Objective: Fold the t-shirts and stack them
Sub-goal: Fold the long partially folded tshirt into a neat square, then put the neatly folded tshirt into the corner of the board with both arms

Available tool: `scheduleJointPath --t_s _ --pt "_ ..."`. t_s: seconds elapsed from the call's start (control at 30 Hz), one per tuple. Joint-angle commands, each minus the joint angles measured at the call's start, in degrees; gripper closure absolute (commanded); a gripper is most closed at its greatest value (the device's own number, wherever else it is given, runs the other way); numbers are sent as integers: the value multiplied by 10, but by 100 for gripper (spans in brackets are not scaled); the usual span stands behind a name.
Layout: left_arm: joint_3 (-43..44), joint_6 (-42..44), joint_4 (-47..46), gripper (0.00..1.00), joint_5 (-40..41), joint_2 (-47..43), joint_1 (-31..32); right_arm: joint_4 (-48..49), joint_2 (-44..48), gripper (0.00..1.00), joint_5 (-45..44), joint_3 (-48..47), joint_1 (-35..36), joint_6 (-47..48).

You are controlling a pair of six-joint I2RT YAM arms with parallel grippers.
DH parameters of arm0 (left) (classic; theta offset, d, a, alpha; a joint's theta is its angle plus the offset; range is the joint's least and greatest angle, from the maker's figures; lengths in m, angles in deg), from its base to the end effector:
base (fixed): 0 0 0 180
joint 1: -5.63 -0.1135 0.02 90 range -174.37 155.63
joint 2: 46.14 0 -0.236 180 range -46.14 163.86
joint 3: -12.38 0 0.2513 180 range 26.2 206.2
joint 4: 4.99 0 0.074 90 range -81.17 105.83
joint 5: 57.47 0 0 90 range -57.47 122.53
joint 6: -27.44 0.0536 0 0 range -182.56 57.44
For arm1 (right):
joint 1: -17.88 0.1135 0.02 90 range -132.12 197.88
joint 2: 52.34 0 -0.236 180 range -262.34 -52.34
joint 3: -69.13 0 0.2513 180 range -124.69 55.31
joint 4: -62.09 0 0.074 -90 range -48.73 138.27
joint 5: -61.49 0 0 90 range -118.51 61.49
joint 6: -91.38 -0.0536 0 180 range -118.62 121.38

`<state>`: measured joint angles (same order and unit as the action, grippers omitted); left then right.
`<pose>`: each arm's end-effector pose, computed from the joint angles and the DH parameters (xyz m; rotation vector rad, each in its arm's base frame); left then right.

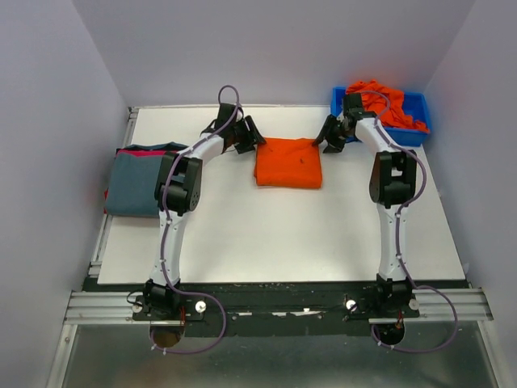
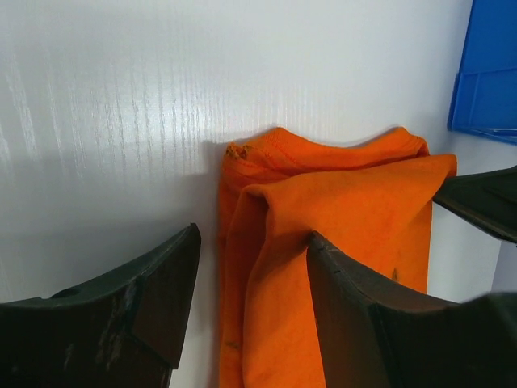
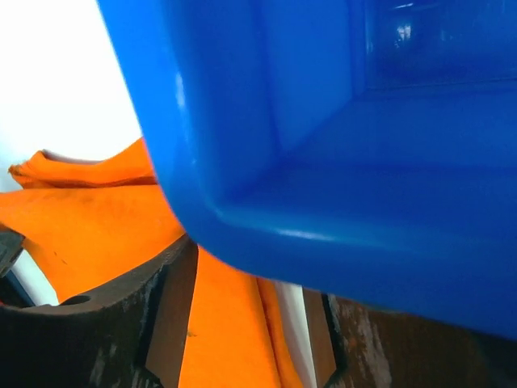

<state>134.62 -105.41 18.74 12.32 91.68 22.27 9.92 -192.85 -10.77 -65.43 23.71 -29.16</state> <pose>0.5055 -0.1704 0.1257 -0.3435 2.3605 -0.9264 0.5138 0.0689 0.1313 0.4498 2.6035 0.6266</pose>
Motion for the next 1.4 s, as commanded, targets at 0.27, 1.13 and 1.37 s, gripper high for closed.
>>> scheduleJointPath --t_s 0.27,1.13,1.37 --pt "61 -16 20 39 4 64 6 -32 -45 55 -48 -54 26 -42" --pt "-305 -11 -110 100 37 -155 6 83 191 99 -53 318 66 -29" --pt "-528 -25 -175 100 52 -289 29 172 344 90 -47 575 84 -48"
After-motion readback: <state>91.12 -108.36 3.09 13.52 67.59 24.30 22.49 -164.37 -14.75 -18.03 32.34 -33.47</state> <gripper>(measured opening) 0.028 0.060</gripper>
